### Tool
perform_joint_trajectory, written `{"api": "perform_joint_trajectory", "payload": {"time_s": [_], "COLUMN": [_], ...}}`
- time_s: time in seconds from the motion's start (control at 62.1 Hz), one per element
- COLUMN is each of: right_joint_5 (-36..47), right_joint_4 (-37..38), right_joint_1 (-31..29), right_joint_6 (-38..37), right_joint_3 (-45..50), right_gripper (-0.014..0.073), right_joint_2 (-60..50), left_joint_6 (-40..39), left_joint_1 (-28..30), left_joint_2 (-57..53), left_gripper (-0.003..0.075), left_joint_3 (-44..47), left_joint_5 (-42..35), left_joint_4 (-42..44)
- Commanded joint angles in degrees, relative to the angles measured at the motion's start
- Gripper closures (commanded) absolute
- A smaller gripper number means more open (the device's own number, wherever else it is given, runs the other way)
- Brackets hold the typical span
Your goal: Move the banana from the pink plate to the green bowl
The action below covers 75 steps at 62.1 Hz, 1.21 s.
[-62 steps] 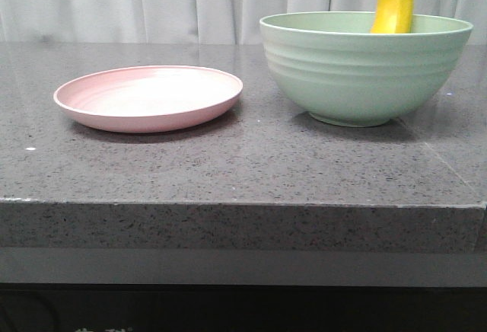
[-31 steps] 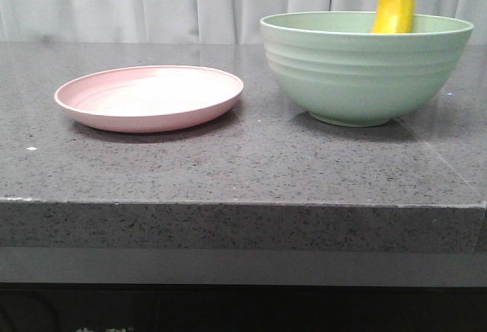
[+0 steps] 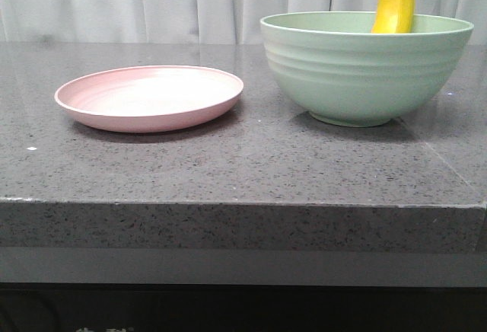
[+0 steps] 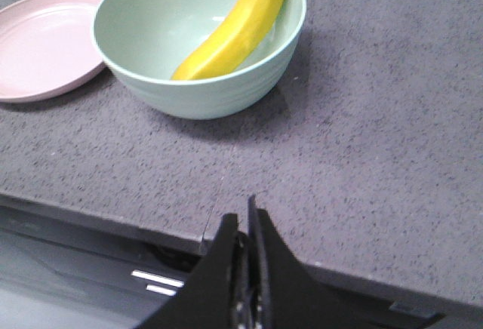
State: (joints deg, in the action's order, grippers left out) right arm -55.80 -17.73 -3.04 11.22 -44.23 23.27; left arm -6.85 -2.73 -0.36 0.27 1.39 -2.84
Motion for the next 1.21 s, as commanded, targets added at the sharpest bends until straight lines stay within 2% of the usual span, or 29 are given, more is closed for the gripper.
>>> {"api": "perform_joint_trajectory", "payload": {"time_s": [0.0,0.129,0.306,0.37,0.483,0.564,0.837,0.918,1.191], "right_joint_5": [8.9,22.5,35.1,38.3,41.4,43.5,57.1,56.8,57.0], "right_joint_4": [0.9,3.2,4.8,6.7,13.4,15.1,15.1,15.1,15.1], "right_joint_1": [-0.4,-0.4,-0.3,-0.3,-0.3,-0.3,2.2,3.2,3.0], "right_joint_6": [0.2,0.2,0.0,-2.7,-13.5,-18.3,-17.2,-14.6,-13.2], "right_joint_3": [0.6,8.4,20.4,24.7,30.8,34.7,45.7,45.6,45.6], "right_gripper": [0.0662,0.0662,0.0662,0.0662,0.0662,0.0662,0.0662,0.0662,0.0662], "right_joint_2": [0.0,-4.0,-11.7,-14.9,-19.3,-22.0,-25.3,-25.3,-25.3], "left_joint_6": [-0.5,-0.5,-0.5,-0.5,-0.5,-0.5,-0.5,-0.5,-0.5], "left_joint_1": [0.2,0.2,0.2,0.2,0.2,0.2,0.2,0.2,0.2], "left_joint_2": [-1.4,-1.4,-1.4,-1.4,-1.4,-1.4,-1.4,-1.4,-1.4], "left_gripper": [0.0738,0.0738,0.0738,0.0738,0.0738,0.0738,0.0738,0.0738,0.0738], "left_joint_3": [0.2,0.2,0.2,0.2,0.2,0.2,0.2,0.2,0.2], "left_joint_5": [-5.1,-5.1,-5.1,-5.1,-5.1,-5.1,-5.1,-5.1,-5.1], "left_joint_4": [-0.3,-0.3,-0.3,-0.3,-0.3,-0.3,-0.3,-0.3,-0.3]}}
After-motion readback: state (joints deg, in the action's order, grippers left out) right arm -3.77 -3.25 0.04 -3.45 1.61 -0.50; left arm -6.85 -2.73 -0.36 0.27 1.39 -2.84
